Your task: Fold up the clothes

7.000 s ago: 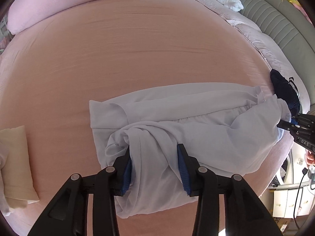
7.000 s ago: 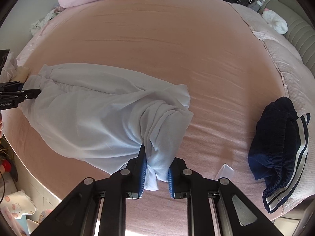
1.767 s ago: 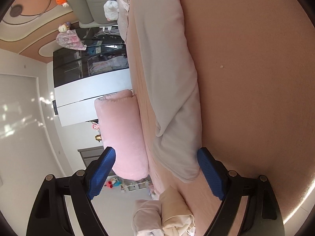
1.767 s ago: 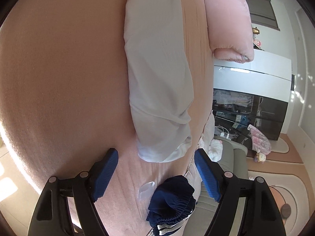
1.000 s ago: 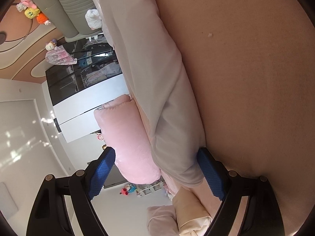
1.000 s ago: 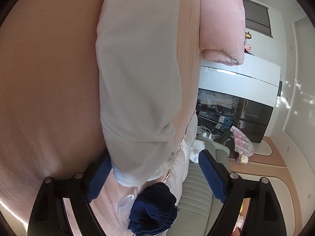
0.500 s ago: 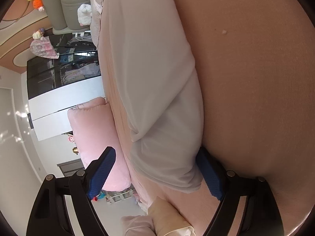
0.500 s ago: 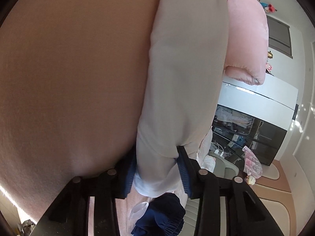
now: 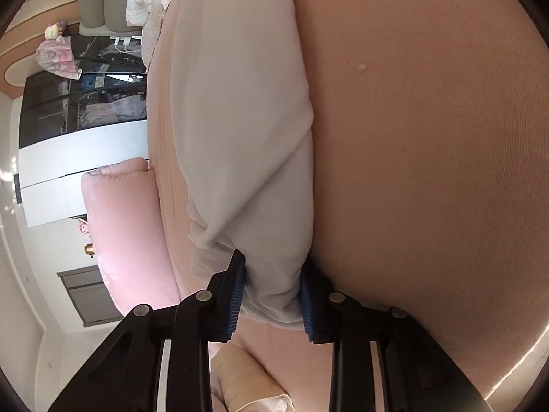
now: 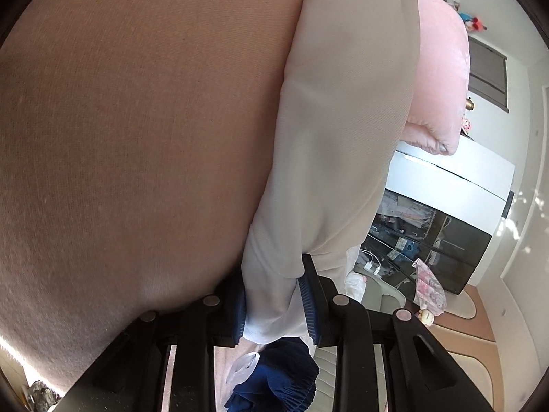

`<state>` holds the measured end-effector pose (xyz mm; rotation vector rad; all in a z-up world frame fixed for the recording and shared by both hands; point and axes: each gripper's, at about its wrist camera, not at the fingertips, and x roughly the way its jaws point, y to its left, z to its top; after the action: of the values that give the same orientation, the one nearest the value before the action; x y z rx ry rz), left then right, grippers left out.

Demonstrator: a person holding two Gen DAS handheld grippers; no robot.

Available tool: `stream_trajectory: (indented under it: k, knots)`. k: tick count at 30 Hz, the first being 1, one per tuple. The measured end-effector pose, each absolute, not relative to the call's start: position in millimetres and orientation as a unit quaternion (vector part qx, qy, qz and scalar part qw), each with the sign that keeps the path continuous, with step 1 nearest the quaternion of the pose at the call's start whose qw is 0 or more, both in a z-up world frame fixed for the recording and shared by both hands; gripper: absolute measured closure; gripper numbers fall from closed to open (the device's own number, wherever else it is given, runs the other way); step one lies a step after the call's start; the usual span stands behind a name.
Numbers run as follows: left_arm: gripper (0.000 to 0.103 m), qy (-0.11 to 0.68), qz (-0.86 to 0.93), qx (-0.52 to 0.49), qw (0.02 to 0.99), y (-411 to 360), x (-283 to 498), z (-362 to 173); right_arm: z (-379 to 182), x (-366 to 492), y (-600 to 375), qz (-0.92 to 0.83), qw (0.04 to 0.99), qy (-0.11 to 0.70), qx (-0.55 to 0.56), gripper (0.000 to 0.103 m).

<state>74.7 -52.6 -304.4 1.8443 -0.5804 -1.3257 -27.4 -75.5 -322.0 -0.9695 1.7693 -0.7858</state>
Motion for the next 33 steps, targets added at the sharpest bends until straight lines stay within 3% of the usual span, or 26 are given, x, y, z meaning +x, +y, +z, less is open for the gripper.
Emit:
stream_trajectory:
  k: [4, 10, 18, 22, 24, 25, 27, 30, 33]
  knots:
    - [0.078, -0.176, -0.559, 0.712, 0.388, -55, 77, -288, -309, -33, -75, -0.324, 0.502, 0.708, -0.376, 0.076]
    - [0.078, -0.078, -0.595, 0.695, 0.396, -57, 76, -268, -309, -49, -41, -0.298, 0.521, 0.686, -0.412, 0.094]
    - [0.073, -0.168, -0.549, 0.711, 0.405, -36, 63, -290, -316, -48, -32, -0.312, 0.501, 0.692, -0.416, 0.096]
    - [0.067, -0.279, -0.487, 0.721, 0.406, -17, 56, -315, -329, -46, -24, -0.329, 0.457, 0.67, -0.484, 0.076]
    - [0.066, -0.311, -0.461, 0.723, 0.409, -11, 51, -323, -324, -44, -23, -0.349, 0.46, 0.656, -0.486, 0.057]
    - [0.062, -0.321, -0.452, 0.721, 0.417, -11, 49, -324, -319, -43, -24, -0.361, 0.463, 0.649, -0.484, 0.051]
    - [0.042, -0.341, -0.435, 0.711, 0.434, -9, 46, -322, -311, -41, -29, -0.383, 0.47, 0.643, -0.468, 0.032]
    - [0.014, -0.36, -0.426, 0.694, 0.455, -19, 47, -312, -306, -39, -36, -0.389, 0.484, 0.657, -0.428, 0.029]
    - [0.013, -0.323, -0.452, 0.693, 0.46, -21, 60, -297, -309, -38, -35, -0.393, 0.488, 0.66, -0.415, 0.029]
